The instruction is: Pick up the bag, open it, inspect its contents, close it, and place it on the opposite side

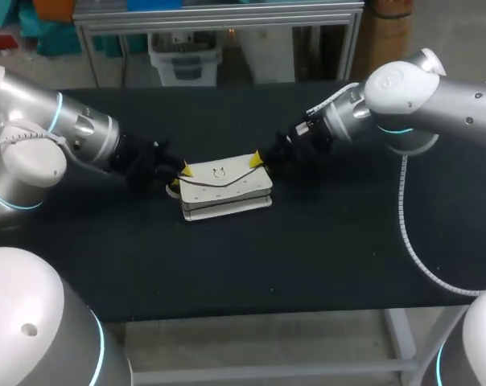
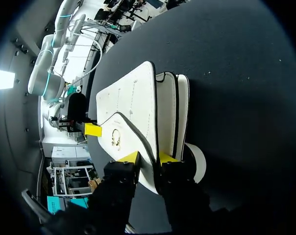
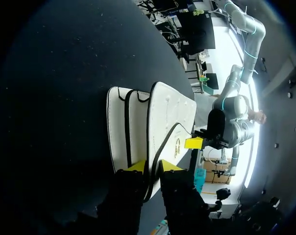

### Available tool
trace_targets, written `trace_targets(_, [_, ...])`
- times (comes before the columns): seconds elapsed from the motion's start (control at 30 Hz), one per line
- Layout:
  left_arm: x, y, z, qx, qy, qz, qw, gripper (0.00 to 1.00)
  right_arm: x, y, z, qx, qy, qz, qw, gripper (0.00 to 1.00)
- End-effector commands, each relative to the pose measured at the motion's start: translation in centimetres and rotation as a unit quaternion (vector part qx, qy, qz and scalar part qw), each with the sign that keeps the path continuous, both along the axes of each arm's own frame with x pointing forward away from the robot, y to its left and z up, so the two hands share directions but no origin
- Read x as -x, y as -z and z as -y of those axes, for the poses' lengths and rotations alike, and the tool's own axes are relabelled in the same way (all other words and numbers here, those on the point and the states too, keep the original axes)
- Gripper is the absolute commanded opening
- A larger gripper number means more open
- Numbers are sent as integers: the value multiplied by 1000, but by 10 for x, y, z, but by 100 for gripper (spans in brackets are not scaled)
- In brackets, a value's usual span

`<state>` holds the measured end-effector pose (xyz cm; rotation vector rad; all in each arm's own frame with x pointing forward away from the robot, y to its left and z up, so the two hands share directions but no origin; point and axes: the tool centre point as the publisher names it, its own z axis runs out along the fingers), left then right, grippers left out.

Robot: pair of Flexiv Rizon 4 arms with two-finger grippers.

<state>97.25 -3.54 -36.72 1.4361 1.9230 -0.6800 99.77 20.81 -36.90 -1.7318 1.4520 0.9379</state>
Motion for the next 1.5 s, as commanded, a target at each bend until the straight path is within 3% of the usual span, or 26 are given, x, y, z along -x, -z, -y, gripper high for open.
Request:
trace_targets(0.03, [-3,9,5,18,-15,11,1000,0,4,-1,-7,-2,1,3,1000,0])
trace_targets(0.27, [-6,6,6,43,-16,11,999,0,8,1,-7,-1,8,17,1000,0])
trace_targets(0.33, [-3,5,4,50,-11,8,999,45,9,1,-7,1,10,19,1000,0])
trace_targets(0.37, [-2,5,3,51,-11,9,999,55,10,1,-6,1,11,20,1000,0])
trace_targets(0.4, [1,4,2,56,-6,8,998,72,10,1,-5,2,12,20,1000,0])
trace_targets(0.47, [3,3,0,59,-5,7,998,83,10,1,-4,0,15,21,1000,8])
trace_targets(0.5, [6,2,-1,64,-3,8,998,83,10,1,-3,1,17,21,1000,15])
trace_targets(0.57, [9,0,-2,68,-2,11,998,80,9,0,-2,1,18,22,1000,16])
trace_targets(0.6, [11,-2,-1,74,5,12,997,69,9,0,-2,1,18,22,1000,17])
trace_targets(0.67, [15,-5,0,75,9,16,997,64,9,0,-2,3,19,23,1000,21])
trace_targets(0.7, [17,-6,0,81,14,16,997,53,9,0,-3,3,19,23,1000,22])
trace_targets(0.8, [21,-10,-1,88,19,20,996,39,9,0,-2,8,21,24,999,24])
trace_targets(0.83, [22,-11,-1,89,22,19,996,32,10,0,-2,9,22,24,999,30])
trace_targets(0.9, [24,-12,1,86,32,14,996,34,10,0,-2,10,23,23,999,38])
trace_targets(0.97, [24,-12,2,83,34,11,996,38,10,0,-2,10,23,24,999,39])
trace_targets(1.03, [25,-11,3,78,35,9,996,55,10,0,-1,10,24,24,999,40])
trace_targets(1.07, [25,-10,1,76,34,6,997,73,10,0,-1,11,25,24,999,40])
trace_targets(1.17, [27,-10,-1,81,33,2,996,82,11,-1,-1,11,26,25,999,40])
trace_targets(1.3, [33,-9,0,92,33,-12,995,71,11,-1,-1,11,28,26,999,38])
trace_targets(1.37, [34,-7,1,104,33,-24,994,50,11,-1,0,12,29,26,999,38])
trace_targets(1.5, [38,-5,1,126,13,-49,991,38,13,-1,-1,15,32,27,999,35])
